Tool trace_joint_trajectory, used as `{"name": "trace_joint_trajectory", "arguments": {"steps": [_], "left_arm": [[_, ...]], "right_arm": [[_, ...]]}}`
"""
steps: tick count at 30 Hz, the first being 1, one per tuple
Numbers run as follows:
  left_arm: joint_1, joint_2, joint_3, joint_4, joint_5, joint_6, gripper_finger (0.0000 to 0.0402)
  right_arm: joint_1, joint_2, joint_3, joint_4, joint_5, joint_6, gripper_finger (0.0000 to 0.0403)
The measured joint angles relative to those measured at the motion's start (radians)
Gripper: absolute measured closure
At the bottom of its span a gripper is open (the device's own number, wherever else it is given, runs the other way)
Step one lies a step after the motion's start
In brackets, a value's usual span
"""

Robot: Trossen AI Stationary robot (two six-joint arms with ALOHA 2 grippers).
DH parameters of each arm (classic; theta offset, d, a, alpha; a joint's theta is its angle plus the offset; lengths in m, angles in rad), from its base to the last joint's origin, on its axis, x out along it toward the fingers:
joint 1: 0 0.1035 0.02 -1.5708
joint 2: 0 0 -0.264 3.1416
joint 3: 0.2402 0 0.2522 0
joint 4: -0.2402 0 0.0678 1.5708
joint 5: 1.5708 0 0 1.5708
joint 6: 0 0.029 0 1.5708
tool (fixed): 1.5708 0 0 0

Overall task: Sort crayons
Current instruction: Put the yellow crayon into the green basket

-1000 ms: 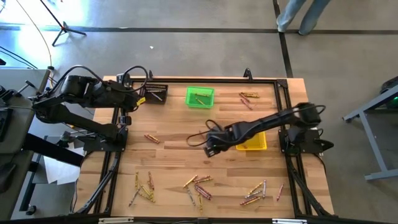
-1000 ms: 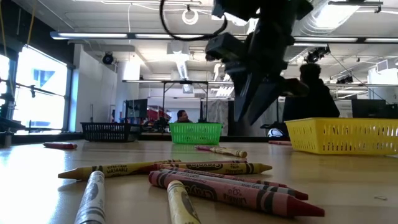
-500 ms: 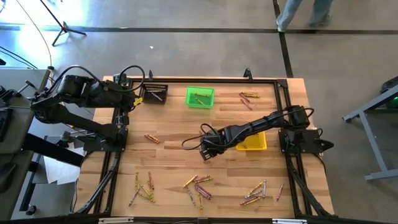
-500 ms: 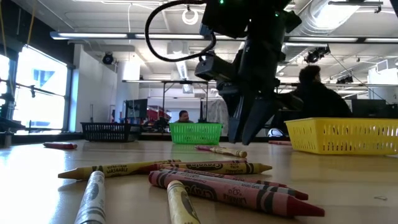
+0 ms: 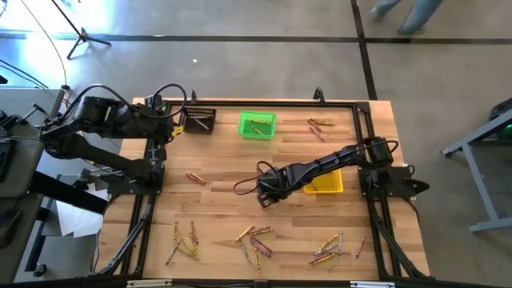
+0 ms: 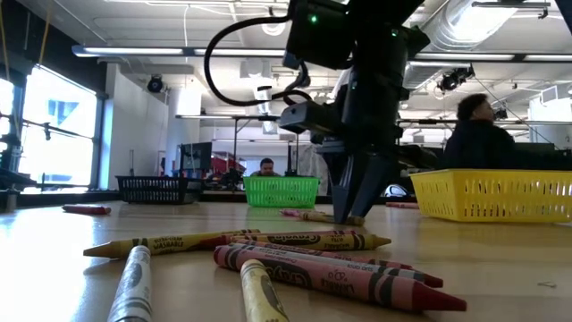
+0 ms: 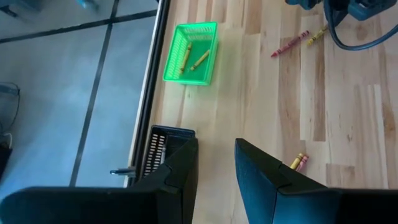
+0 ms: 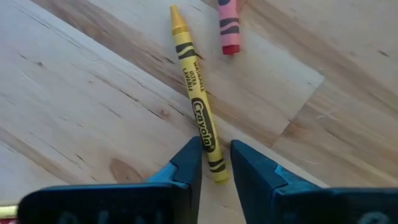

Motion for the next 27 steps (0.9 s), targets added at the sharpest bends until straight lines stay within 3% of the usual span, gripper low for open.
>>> {"name": "trace_joint_trajectory", "arguments": {"steps": [6,16,22,27], "left_arm": [[0.0,0.0,0.0,0.0,0.0,-0.015,0.031],[0.0,0.0,0.0,0.008,0.0,0.01,0.031],[0.0,0.001,0.0,0.009,0.0,0.012,0.031],[0.0,0.001,0.0,0.014,-0.001,0.012,0.031]], "right_arm": [[-0.002,0.001,-0.002,-0.001,-0.036,-0.041,0.039],[0.001,-0.104,-0.007,0.009,-0.103,-0.128,0.0393],[-0.083,-0.185,-0.008,0.044,0.026,-0.267,0.0395],[-0.235,-0.201,-0.007,0.158,0.139,-0.426,0.0391]]}}
